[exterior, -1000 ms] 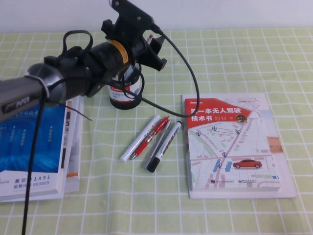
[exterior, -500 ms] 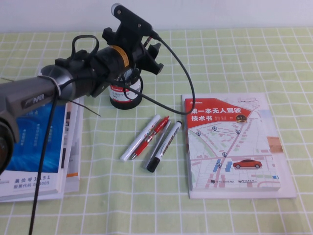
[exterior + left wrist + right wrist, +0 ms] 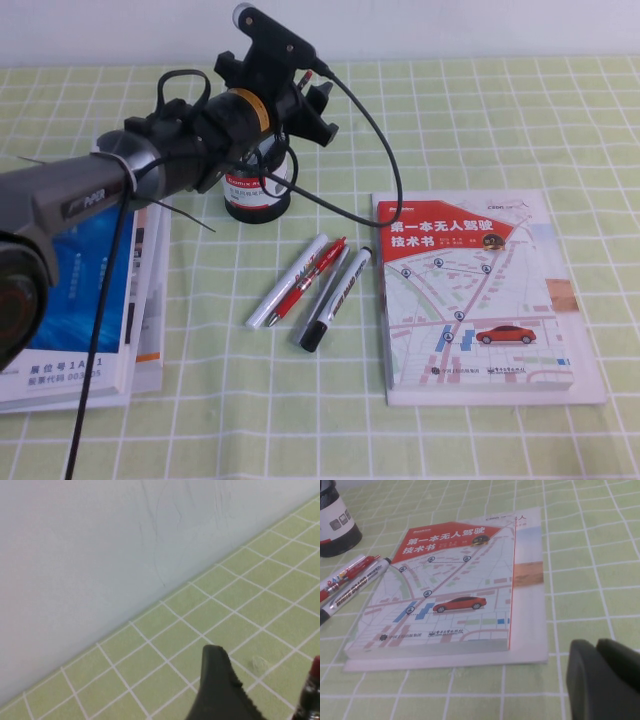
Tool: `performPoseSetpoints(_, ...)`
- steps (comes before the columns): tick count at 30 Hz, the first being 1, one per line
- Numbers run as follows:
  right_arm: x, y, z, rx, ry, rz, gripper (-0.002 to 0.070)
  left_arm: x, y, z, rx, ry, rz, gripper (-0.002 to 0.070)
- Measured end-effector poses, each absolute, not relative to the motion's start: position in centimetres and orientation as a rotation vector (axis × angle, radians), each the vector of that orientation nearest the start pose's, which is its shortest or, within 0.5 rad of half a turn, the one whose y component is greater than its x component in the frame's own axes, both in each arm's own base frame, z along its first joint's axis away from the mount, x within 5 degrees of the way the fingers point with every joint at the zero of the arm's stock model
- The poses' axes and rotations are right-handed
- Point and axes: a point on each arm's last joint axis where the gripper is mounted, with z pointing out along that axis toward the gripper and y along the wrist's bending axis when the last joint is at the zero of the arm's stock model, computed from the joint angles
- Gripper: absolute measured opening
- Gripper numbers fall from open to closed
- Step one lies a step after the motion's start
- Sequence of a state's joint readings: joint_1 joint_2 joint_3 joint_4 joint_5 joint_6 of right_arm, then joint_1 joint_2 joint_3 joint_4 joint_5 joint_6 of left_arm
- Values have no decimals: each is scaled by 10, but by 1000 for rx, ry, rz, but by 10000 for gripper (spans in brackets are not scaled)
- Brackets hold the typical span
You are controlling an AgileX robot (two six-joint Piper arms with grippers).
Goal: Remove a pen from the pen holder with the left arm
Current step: Pick up the pen from the pen holder
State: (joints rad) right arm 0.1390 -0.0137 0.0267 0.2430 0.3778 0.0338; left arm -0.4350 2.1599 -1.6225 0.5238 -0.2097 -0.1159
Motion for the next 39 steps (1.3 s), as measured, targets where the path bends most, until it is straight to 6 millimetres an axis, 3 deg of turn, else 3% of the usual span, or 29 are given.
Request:
performPoseSetpoints(19,51,15,172,52,1878,358,-14,460,-226,222,822,1627,-124,330)
performPoseSetpoints(26,51,15,172,52,1878,358,-14,460,-226,222,822,1626,-124,219)
performPoseSetpoints(34,51,15,172,52,1878,358,-14,460,-226,222,822,1626,-124,179)
performPoseSetpoints(39,51,15,172,52,1878,358,-14,460,-226,222,822,1626,-124,99)
